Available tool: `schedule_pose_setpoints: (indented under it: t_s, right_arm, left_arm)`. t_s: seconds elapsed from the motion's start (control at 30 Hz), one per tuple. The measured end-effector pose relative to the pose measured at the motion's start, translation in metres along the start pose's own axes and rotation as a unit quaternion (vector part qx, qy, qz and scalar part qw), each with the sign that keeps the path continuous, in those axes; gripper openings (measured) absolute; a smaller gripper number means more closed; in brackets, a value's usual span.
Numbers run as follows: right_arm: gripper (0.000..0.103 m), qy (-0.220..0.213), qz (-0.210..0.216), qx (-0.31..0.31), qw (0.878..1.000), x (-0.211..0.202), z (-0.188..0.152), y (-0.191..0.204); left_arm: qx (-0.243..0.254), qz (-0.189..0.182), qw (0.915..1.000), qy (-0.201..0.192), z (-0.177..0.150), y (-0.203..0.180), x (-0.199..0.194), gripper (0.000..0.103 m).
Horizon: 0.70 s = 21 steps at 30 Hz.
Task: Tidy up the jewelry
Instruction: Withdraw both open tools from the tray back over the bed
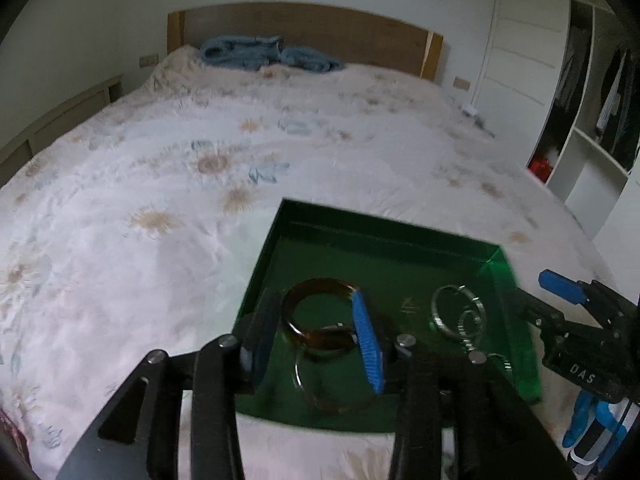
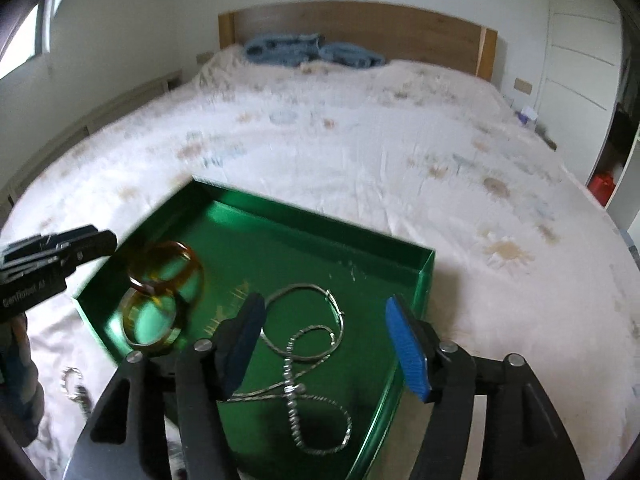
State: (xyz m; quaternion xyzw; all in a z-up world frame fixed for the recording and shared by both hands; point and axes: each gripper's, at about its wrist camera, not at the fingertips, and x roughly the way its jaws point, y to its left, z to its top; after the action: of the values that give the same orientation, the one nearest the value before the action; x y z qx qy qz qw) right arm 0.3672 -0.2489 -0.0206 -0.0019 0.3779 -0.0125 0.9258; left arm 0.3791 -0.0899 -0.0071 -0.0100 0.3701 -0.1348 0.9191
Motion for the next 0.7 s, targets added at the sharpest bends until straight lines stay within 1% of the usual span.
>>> schedule_pose_setpoints:
  t_s: [0.1,0.17,0.27,0.4,0.57,0.67,0.7]
  right_arm:
    - [0.068,-0.028,0.003,0.007,1.0,-0.033,0.003,0.004]
    - [0.07,-0.043,0.006,0.009,0.999,-0.054,0.005,0.007]
    - [0.075,-0.073,0.01,0.012,0.997,-0.088,0.007,0.011]
    - [0.082,-0.115,0.017,0.01,0.993,-0.139,0.006,0.022]
    - [0.086,-0.162,0.024,0.001,0.987,-0.198,0.005,0.036]
    - [0.091,-0.186,0.026,-0.008,0.982,-0.23,0.003,0.046]
    - [0.092,-0.195,0.028,-0.012,0.98,-0.242,0.002,0.049]
  left_arm:
    - [-0.008,-0.003,0.9998,-0.019,-0.002,0.002,-0.029,0.037]
    - [-0.007,0.001,0.9993,-0.037,-0.005,0.002,-0.05,0.037]
    - [-0.005,0.009,0.9979,-0.063,-0.013,0.003,-0.084,0.037]
    - [-0.009,0.011,0.9971,-0.075,-0.024,0.005,-0.118,0.037]
    - [-0.013,0.019,0.9956,-0.091,-0.045,0.006,-0.163,0.037]
    - [-0.019,0.018,0.9956,-0.09,-0.055,0.007,-0.182,0.038]
    - [-0.021,0.016,0.9957,-0.089,-0.059,0.008,-0.187,0.04]
